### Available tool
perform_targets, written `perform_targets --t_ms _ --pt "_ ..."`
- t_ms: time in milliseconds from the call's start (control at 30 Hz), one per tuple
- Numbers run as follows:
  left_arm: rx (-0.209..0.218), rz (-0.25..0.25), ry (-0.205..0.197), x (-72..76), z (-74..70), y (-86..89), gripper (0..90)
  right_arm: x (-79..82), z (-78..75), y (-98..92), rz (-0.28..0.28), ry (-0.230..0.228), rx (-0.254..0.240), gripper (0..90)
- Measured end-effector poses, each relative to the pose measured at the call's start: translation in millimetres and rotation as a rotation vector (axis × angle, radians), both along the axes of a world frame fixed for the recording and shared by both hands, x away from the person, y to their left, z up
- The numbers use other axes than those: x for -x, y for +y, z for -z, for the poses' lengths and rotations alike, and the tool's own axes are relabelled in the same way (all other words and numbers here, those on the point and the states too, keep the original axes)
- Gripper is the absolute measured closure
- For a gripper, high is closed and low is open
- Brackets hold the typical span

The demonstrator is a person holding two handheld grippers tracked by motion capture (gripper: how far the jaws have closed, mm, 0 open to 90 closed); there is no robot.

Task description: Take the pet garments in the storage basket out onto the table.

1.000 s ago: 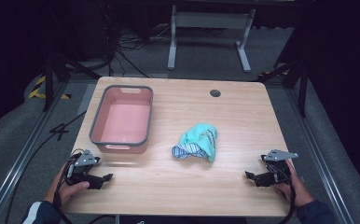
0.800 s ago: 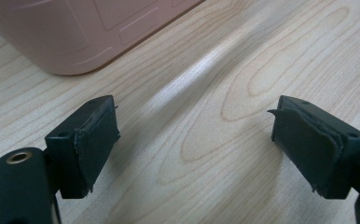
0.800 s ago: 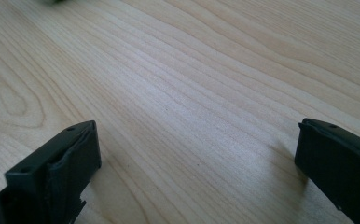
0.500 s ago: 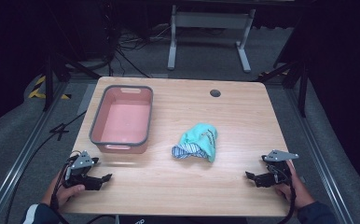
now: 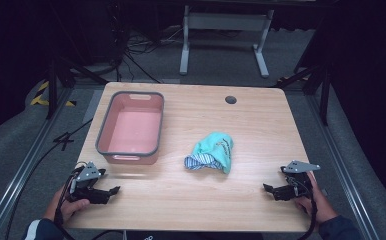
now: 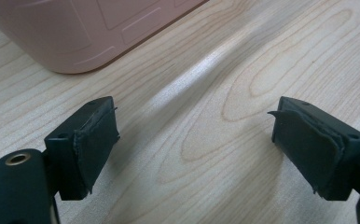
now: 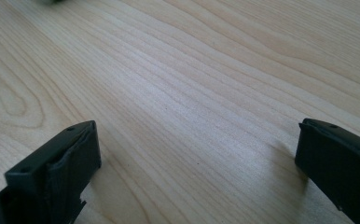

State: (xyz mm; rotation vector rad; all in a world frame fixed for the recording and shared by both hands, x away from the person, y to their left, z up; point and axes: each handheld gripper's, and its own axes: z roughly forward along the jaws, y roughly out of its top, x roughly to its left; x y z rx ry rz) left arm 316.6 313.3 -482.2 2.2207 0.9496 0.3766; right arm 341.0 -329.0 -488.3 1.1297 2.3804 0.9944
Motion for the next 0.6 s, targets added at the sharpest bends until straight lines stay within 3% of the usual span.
perform_targets --t_ms 600 --pt "0.003 -0.02 0.012 -0.8 0.4 -3.1 11.5 0.9 -0.1 -0.3 0.005 0.001 -0.001 0.5"
